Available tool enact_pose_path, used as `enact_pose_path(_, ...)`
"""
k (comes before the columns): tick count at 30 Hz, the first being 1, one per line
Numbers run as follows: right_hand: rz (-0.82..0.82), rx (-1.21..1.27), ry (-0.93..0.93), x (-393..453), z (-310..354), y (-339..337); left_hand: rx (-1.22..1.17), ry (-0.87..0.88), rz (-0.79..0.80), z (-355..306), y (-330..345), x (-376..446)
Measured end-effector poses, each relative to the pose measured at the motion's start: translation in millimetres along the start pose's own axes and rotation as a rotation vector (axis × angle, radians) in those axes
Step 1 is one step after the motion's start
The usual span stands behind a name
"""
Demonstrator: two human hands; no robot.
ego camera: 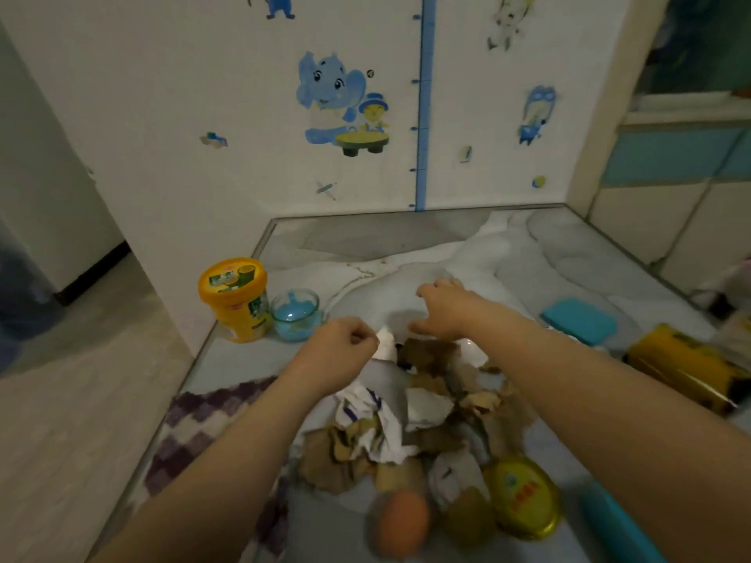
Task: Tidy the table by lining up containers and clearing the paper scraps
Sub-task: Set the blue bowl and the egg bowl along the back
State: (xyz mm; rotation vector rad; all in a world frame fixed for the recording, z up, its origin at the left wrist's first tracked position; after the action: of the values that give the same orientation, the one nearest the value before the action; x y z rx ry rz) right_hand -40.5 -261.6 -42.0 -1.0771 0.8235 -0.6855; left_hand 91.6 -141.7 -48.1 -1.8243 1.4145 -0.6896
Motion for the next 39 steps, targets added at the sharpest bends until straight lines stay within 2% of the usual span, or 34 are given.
enact_pose_path(3, 0.102, -0.069, 0.084, -11, -28, 7, 0.006, 0.05, -0.003, -23, 10, 0)
enact_pose_path(6, 0.165, -0.012, 0.114, -13, -41, 16, 0.033, 0.069, 0.003, -33, 15, -2)
enact_pose_path(11, 0.152, 0.065, 0.085, -21, -43, 20, 0.055, 0.075, 0.007, -35, 15, -7)
enact_pose_path(16, 0.126, 0.025, 0.047, -24, -41, 25, 0.06, 0.077, 0.03, -37, 17, -16)
enact_pose_path(23, -0.048, 0.047, 0.021, -38, -35, -5, 0.058, 0.089, 0.068, -49, 17, -31)
enact_pose_path(26, -0.126, 0.106, -0.02, -52, -27, -26, 0.145, 0.096, 0.159, -55, 19, -47)
enact_pose_path(31, -0.073, 0.14, -0.107, -81, -4, -26, 0.331, 0.001, 0.388, -47, 29, -81)
enact_pose_path(39, 0.09, 0.008, -0.223, -147, 39, -6, 0.549, 0.066, 0.43, -46, 34, -127)
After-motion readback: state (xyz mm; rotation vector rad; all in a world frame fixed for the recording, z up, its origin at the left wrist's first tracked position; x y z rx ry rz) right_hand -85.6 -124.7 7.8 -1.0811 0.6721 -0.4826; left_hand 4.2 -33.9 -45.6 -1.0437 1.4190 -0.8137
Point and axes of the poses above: each hand's wrist, its own x-axis towards the middle knuckle, its own y-axis out of the palm, z = x × y, the point moved 6 cm from there along x, towards the middle knuckle, and after that the axes turned 8 degrees about x, right-handed, at the moved point
